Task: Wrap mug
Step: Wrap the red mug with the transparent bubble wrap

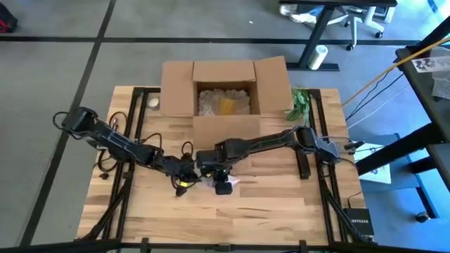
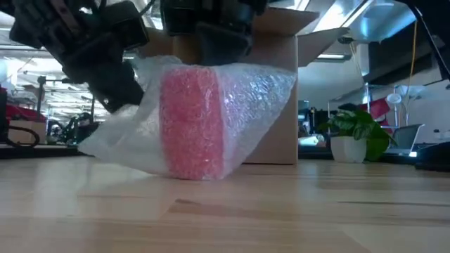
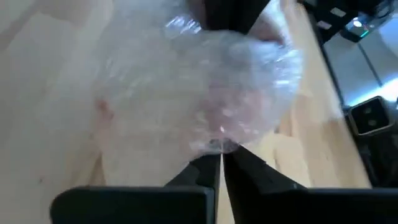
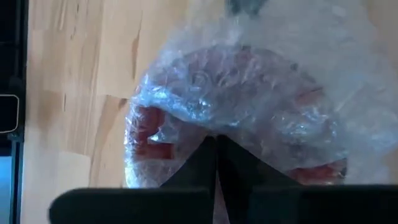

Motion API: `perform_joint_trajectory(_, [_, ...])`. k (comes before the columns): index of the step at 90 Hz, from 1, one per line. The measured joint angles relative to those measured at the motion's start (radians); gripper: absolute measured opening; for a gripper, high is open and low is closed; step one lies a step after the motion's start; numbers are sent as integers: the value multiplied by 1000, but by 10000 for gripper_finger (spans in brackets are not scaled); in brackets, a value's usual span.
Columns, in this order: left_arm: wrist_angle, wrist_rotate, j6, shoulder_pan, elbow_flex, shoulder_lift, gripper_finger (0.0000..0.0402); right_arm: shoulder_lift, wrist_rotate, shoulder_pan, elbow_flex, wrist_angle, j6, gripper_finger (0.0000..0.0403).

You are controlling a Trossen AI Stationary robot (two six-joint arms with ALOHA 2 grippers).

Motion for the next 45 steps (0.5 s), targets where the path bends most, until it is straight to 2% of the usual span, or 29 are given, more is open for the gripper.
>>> perform_joint_trajectory(28, [-80, -11, 22, -18, 0, -87, 0, -3, 41, 11, 128, -93, 10, 0])
perform_joint_trajectory(45, [-207, -43, 17, -34, 0, -148, 0, -4, 54, 11, 154, -104, 10, 0])
